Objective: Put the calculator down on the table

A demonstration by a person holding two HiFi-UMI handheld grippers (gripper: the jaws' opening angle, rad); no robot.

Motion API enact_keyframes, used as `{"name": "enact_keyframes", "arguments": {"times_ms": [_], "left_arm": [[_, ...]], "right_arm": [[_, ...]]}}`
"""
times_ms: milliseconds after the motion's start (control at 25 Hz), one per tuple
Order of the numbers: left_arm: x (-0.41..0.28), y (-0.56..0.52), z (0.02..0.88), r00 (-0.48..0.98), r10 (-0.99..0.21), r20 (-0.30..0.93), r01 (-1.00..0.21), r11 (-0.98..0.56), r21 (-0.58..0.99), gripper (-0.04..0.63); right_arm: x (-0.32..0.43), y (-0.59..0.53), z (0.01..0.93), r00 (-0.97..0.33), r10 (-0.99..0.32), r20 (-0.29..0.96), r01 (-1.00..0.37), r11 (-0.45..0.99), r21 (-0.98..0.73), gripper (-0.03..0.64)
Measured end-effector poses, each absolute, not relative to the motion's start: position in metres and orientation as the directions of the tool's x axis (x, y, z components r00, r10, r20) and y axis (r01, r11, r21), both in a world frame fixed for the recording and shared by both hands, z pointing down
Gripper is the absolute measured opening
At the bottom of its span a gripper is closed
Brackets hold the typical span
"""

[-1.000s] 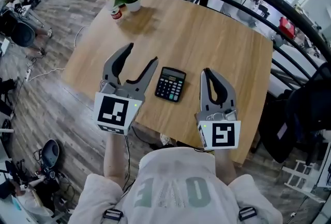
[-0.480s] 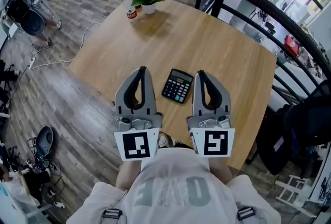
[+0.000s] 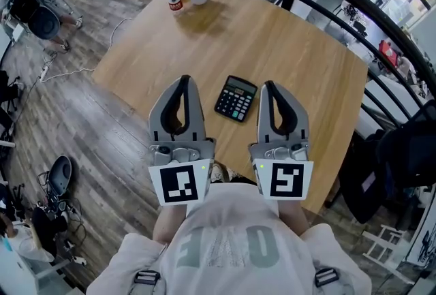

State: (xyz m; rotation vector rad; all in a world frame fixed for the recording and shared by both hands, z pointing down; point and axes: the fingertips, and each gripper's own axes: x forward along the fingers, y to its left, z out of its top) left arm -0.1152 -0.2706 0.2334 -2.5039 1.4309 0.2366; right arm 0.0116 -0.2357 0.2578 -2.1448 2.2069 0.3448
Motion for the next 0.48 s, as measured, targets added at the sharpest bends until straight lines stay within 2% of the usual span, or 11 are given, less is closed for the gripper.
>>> {"name": "enact_keyframes", "arguments": {"times_ms": [480], "left_arm": [[-0.1184, -0.2666, 0.2294, 0.493, -0.825, -0.275, -0.870, -0.473, -0.140, 0.009]], "right_arm": [[0.0170, -0.2313, 0.2629, -0.019, -0.985, -0.170, -0.991, -0.004, 0.133, 0.021]]}}
